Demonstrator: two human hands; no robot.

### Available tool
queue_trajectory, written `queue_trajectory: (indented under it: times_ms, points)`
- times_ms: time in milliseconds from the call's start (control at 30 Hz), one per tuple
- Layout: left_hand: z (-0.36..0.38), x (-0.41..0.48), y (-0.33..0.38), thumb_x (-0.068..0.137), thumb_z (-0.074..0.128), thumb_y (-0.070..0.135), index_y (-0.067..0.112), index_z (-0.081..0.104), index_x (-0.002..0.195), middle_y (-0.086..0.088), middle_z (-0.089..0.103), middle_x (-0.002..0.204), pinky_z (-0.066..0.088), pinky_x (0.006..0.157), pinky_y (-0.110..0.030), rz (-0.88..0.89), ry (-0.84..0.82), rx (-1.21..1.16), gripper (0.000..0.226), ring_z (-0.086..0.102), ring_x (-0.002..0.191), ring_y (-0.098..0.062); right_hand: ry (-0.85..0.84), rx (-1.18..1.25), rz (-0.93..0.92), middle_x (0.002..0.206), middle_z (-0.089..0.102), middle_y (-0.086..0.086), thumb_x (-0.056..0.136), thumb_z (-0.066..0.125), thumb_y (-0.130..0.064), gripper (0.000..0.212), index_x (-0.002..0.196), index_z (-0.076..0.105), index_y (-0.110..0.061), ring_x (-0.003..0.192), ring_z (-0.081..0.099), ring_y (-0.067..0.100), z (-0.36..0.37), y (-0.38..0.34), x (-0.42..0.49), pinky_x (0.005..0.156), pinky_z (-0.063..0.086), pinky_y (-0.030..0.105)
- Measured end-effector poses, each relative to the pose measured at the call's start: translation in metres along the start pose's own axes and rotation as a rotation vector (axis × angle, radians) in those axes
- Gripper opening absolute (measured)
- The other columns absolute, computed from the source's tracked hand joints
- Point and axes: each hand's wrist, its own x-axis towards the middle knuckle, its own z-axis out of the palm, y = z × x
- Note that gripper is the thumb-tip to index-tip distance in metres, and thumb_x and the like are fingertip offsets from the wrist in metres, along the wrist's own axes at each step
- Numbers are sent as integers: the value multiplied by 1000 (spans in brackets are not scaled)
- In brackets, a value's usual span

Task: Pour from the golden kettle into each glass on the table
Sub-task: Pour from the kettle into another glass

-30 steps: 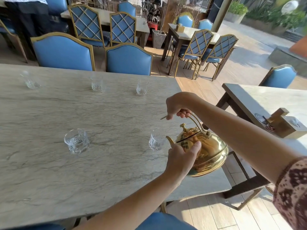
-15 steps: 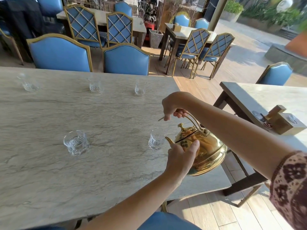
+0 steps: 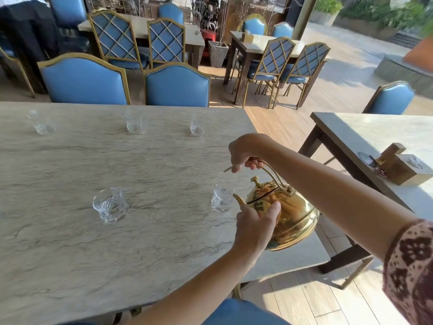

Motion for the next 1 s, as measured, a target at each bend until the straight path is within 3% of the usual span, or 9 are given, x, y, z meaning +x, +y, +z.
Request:
queue_trajectory:
  times_ms: [200,367,567,633,733,867,1000]
  points:
    - [-1,-4,-13,64,61,64,10,45,139,-12,57,133,58,96,-34,12,56,116,94,60,120,-23,124,272,-43,61,55,13,95,58,-20,32,75,54,5,48,52,20,27,23,-1,45,47,29]
    - [13,-6,-16,63,71,53,7,35,148,-13,42,143,46,111,-44,-6,96,341,103,44,136,-29,244,528,-114,56,59,14,95,58,-20,33,93,64,12,41,58,20,71,65,-10,42,51,28]
    - [74,7,-19,76,79,44,10,16,157,-9,26,153,30,121,-44,76,139,597,108,29,147,-28,415,805,-287,71,68,13,93,62,-21,24,105,68,-2,39,58,12,123,144,-45,38,46,21]
    - [103,13,-21,79,77,44,11,5,160,-7,16,162,25,124,-43,91,137,610,113,21,152,-25,459,876,-329,64,64,6,94,60,-21,22,105,66,-4,35,53,8,141,173,-50,38,43,19]
    - [148,22,-24,83,76,39,11,-2,161,-7,4,168,18,122,-32,104,167,606,114,14,155,-21,511,1031,-415,53,52,-2,97,54,-15,21,103,68,0,34,45,10,166,218,-50,36,37,18]
    - [203,39,-28,82,79,29,13,3,161,-4,13,165,14,110,-15,145,213,582,111,19,153,-16,544,1174,-505,48,46,-2,97,50,-8,27,90,65,13,37,39,11,196,269,-36,45,34,26]
    - [242,74,-35,78,81,33,17,2,162,-2,9,169,17,123,-27,173,252,554,116,14,156,-18,479,1353,-546,50,47,6,96,48,-4,22,99,64,10,43,40,20,213,315,-10,48,36,31]
